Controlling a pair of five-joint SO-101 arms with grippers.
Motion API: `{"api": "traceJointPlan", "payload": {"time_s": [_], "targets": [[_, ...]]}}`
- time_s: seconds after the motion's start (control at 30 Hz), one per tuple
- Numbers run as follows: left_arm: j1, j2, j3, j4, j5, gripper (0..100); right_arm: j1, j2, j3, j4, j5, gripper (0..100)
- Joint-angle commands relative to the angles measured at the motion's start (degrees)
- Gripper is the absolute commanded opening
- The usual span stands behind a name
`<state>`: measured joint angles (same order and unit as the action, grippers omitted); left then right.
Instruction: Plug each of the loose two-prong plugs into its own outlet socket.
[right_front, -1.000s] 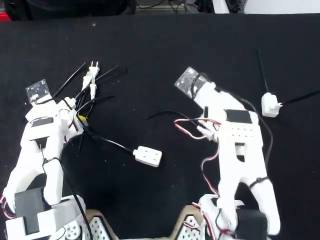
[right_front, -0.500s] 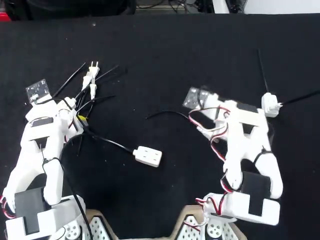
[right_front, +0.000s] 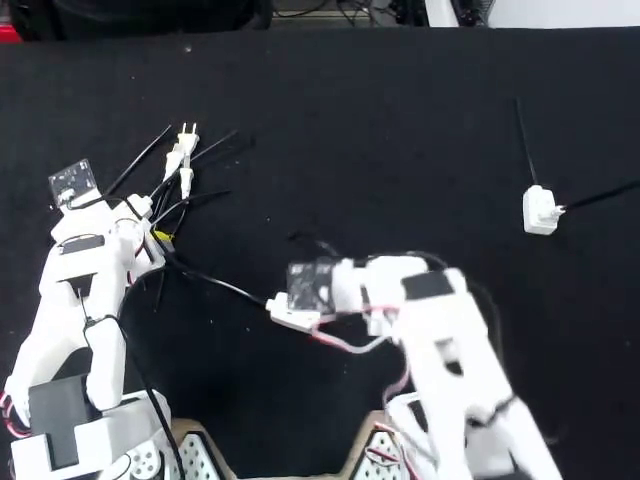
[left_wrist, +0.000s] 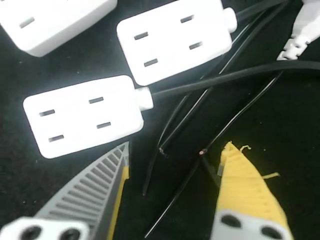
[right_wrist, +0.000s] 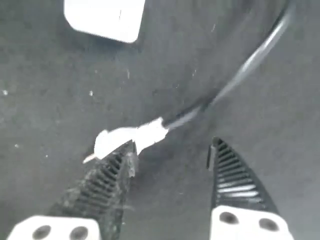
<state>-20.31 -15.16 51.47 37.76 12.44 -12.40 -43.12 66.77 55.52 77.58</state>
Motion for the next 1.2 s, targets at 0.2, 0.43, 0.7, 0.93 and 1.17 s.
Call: {"api": "traceJointPlan", "payload": {"time_s": [0.2, 0.43, 0.7, 0.93, 1.17], "targets": [[-0.48, -1.93, -0.48, -0.79, 0.53, 28, -1.85, -12.0, -3.03, 8.44, -1.14, 22.6], [-0.48, -1.67, -0.57, -0.88, 0.53, 28, 0.62, -0.66, -3.91, -5.01, -24.7, 22.6], [-0.48, -1.58, -0.4, -0.7, 0.53, 28, 7.82, 20.88, -14.64, -6.95, -25.58, 22.6], [-0.4, -1.58, -0.4, -0.88, 0.53, 28, 6.77, 37.49, -24.57, 5.54, -26.29, 22.5], [-0.4, -1.58, -0.4, -0.79, 0.53, 28, 4.04, 46.73, -31.96, 9.05, -36.4, 9.3]]}}
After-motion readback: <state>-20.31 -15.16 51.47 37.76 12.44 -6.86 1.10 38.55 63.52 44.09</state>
